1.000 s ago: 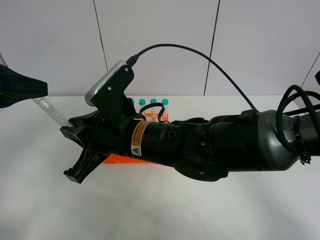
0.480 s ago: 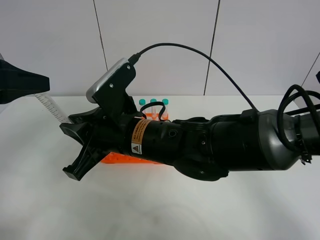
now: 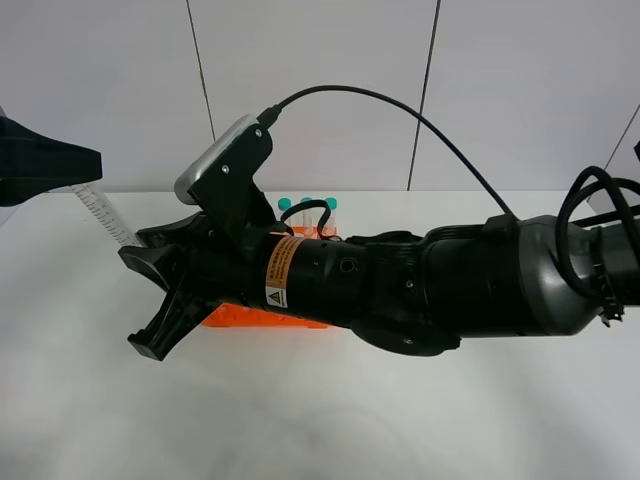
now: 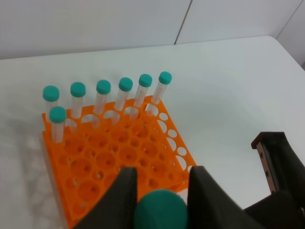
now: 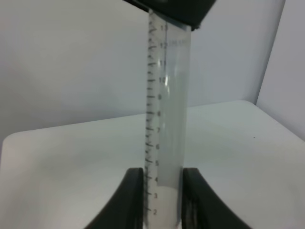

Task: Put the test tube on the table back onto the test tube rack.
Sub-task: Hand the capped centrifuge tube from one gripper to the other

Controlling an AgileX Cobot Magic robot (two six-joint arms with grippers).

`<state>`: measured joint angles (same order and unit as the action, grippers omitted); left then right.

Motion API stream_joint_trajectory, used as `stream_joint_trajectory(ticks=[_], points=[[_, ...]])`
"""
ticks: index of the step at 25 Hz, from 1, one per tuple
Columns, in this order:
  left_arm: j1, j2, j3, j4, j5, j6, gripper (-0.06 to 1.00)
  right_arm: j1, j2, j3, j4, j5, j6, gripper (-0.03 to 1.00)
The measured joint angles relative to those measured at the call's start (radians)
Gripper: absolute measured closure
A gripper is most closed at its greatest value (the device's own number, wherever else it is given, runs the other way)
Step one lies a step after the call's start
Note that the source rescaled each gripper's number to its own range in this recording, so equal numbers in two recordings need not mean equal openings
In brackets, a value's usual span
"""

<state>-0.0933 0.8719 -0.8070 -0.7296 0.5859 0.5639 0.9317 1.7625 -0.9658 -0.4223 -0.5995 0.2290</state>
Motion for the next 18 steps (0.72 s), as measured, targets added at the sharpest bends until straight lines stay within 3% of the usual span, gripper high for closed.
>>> stream_joint_trajectory(ticks=[4, 6, 18], points=[[0.0, 0.0, 0.0, -0.023, -0.003, 0.001, 0.93, 0.003, 0.0, 0.0, -0.052, 0.001, -0.004, 0.42], [0.0, 0.0, 0.0, -0.029, -0.004, 0.001, 0.93, 0.003, 0.0, 0.0, -0.066, 0.001, -0.006, 0.33], [0.0, 0.0, 0.0, -0.037, -0.009, 0.001, 0.93, 0.003, 0.0, 0.0, -0.116, -0.018, 0.019, 0.26]])
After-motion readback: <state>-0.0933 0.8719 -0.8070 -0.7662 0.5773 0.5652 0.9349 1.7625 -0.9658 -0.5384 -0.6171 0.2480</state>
